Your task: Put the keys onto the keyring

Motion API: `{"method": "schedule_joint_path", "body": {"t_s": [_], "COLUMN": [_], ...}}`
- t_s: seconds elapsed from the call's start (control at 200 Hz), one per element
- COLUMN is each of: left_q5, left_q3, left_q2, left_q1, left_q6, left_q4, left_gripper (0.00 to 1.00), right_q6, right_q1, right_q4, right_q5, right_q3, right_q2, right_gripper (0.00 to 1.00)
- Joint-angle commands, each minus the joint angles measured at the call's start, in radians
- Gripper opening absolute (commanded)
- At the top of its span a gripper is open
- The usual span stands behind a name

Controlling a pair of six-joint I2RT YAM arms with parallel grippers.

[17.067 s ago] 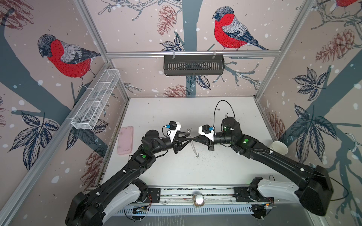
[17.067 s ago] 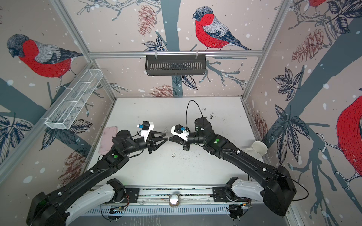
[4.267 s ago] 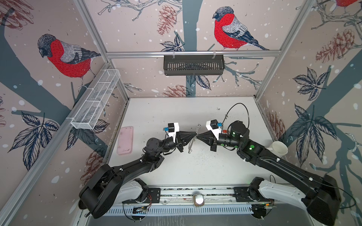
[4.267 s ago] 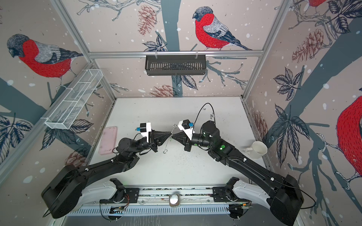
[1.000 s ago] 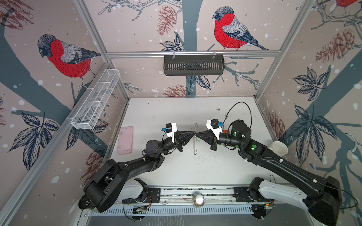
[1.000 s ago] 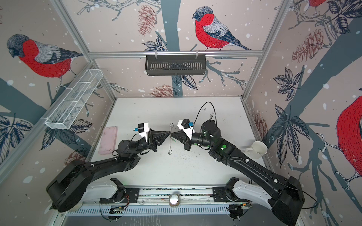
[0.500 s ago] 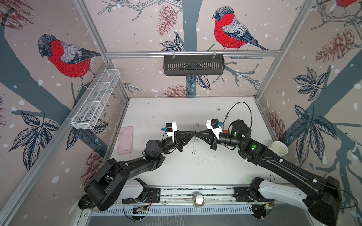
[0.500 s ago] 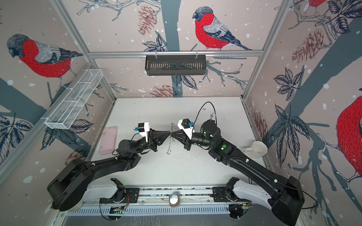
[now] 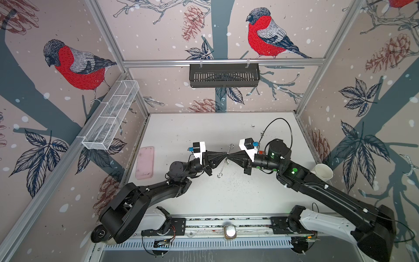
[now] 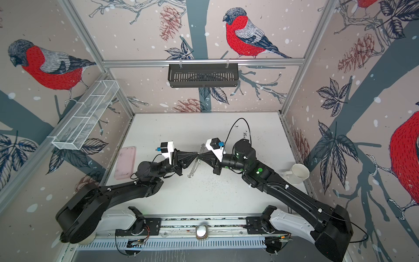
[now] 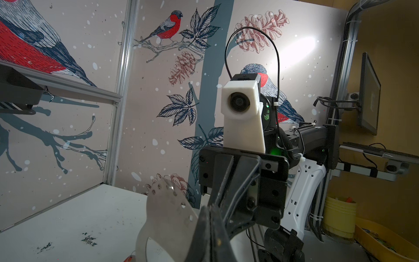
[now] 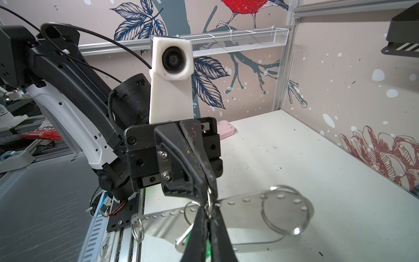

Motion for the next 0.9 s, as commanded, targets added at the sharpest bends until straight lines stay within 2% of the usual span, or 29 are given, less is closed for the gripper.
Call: {"method": "schedule_joint_path", "body": {"t_s": [0.0,0.25,0.52,0.625,0.79,0.891], "left_q5": [0.069,0.009,-0.120,-0.161,-0.194,-0.211], "left_q3": [0.012,0.028,0.059,0.076,0.083,0.131], "left_q2": [-0.001,-0.079,-0.300,-0.365,-0.424,-0.435], "left_q1": [-0.003,0.005,0.012,0.011,0.011,0.012], "left_q6": [-0.013,0.074,0.259,0.310,0.347,0.389], "left_q4": [-0.009,-0.192,-0.590,-0.720,-0.816,-0.954], "left_gripper": [0.00,0.00,0.10,0.10,0.11,0.11], "right_q6": [-0.021,-0.050,-0.066,-0.078,-0.092,-0.117], "right_q1": [0.003,0.002,0.000,0.000,0.000,0.000], "right_q4": [0.027,-0.046,-0.105,-0.139,-0.169,-0.244], "right_q5": [-0.004,0.038,0.054,0.054,0.043,0.049], "right_q3": [0.015,0.030,0.048,0.071,0.100,0.147], "right_q2": [0.001,-0.001,0.023,0.047,0.074,0.089], "right_gripper": [0.00,0.00,0.00,0.00,0.00,0.00]}}
